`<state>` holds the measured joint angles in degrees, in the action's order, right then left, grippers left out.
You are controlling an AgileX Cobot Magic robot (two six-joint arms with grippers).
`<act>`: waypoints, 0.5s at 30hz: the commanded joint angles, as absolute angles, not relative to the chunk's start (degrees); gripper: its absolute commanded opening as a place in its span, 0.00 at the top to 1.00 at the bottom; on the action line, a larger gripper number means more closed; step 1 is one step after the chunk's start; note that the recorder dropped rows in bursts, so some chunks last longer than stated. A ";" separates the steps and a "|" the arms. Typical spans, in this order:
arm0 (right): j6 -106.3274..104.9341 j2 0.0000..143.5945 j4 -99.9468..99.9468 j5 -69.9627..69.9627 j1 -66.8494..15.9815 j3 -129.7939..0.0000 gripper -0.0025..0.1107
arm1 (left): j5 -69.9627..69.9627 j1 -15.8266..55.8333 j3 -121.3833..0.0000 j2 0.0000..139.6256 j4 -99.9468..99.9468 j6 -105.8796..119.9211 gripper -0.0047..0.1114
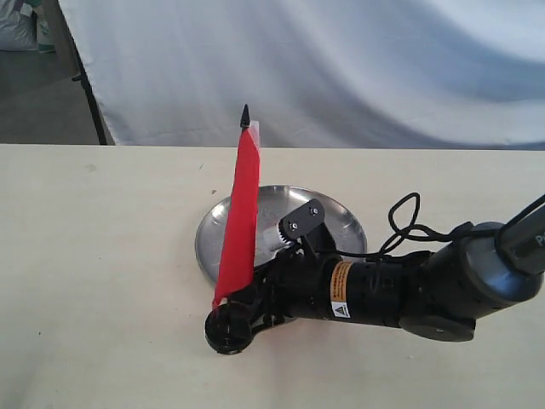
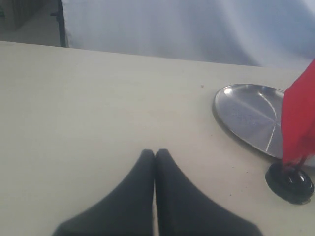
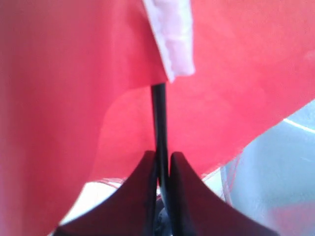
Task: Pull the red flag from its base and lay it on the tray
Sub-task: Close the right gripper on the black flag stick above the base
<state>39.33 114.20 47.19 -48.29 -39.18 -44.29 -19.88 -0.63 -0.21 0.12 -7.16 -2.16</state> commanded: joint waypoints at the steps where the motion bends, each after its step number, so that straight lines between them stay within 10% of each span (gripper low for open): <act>1: 37.41 113.85 53.17 -53.74 -39.58 -44.55 0.98 | -19.72 -0.76 0.00 0.00 -7.61 -2.39 0.96; 15: 35.98 113.85 57.05 -54.57 -39.58 -44.55 0.98 | -19.72 -0.76 0.00 0.00 -7.61 -2.39 0.96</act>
